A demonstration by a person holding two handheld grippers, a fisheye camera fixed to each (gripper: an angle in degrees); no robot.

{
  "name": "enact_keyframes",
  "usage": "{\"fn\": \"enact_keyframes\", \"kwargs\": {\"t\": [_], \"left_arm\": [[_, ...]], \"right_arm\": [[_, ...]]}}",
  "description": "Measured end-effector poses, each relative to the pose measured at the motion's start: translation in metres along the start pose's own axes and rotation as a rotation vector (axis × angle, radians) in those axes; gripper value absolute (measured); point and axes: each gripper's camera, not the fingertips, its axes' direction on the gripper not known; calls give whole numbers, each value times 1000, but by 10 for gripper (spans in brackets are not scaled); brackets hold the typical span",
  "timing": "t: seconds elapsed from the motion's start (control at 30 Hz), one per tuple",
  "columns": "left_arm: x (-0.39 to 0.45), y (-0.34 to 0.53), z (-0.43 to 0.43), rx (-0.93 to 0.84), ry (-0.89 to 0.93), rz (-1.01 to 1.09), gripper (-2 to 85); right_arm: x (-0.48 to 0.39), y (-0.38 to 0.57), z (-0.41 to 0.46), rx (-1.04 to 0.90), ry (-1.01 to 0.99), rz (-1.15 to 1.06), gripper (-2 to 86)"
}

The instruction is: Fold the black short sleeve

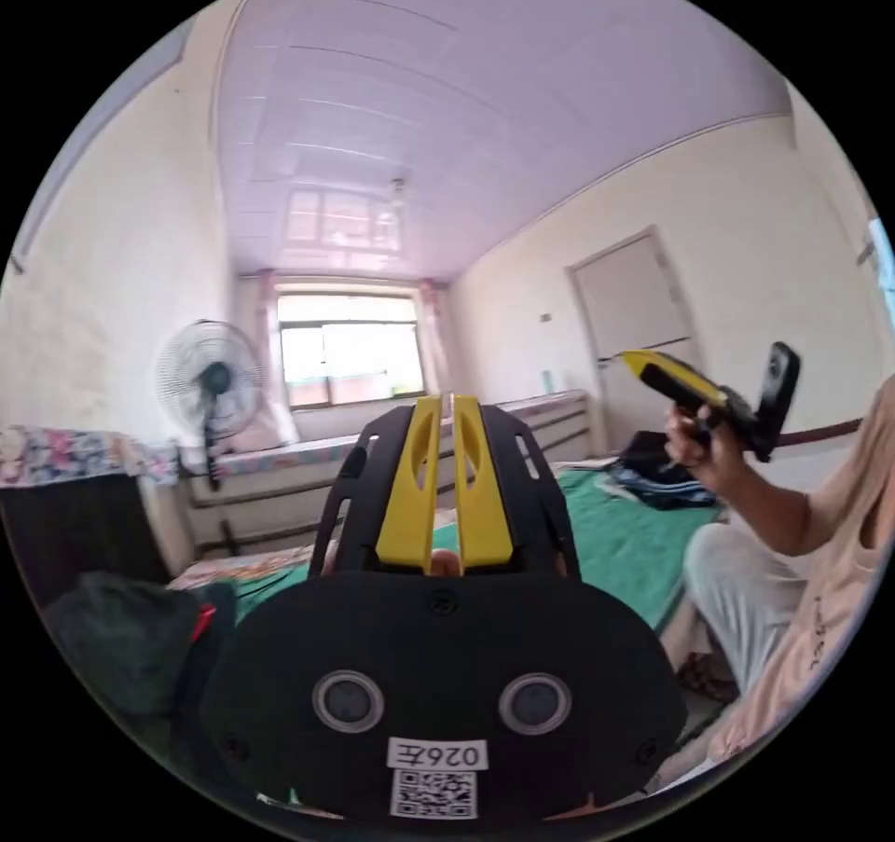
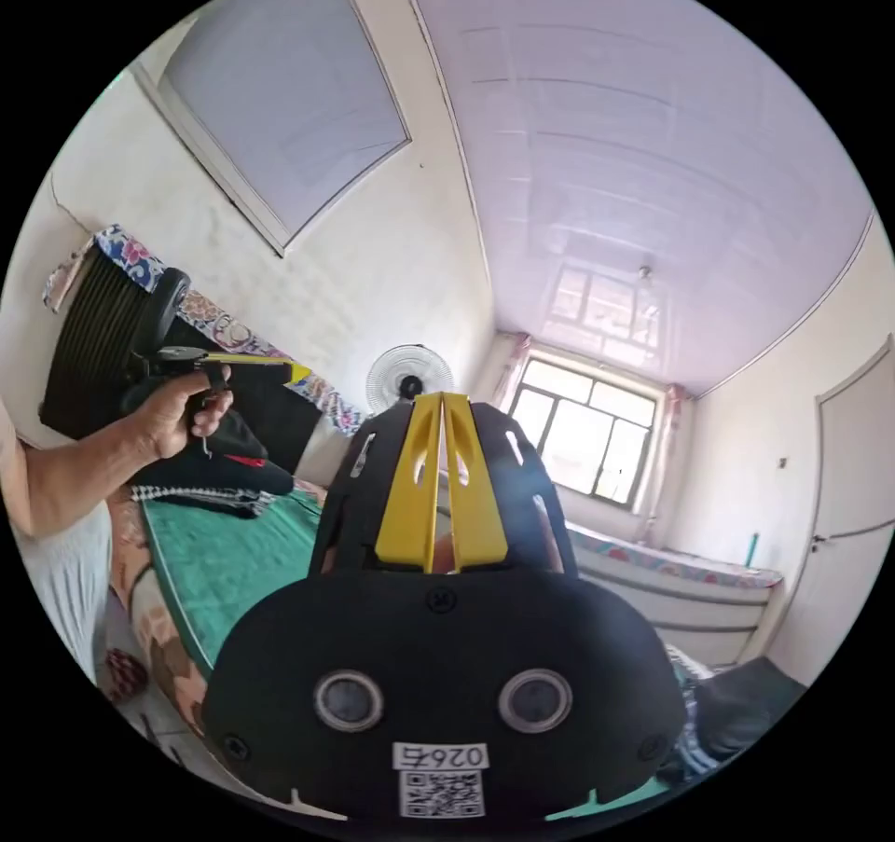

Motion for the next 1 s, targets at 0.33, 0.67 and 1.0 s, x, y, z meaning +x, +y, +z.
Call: {"fn": "enact_keyframes", "kwargs": {"t": [0.33,0.67,1.0], "left_arm": [[-201,146,-258,-59,-1009,-629,90],[-293,249,-319,-282,-819,-847,190],[-296,305,-346,-276,-854,-905,175]], "right_arm": [[-246,154,46,-297,-473,85,-10],[-421,328,158,-727,-780,213,69],[-418,441,293,-903,-719,429,123]]}}
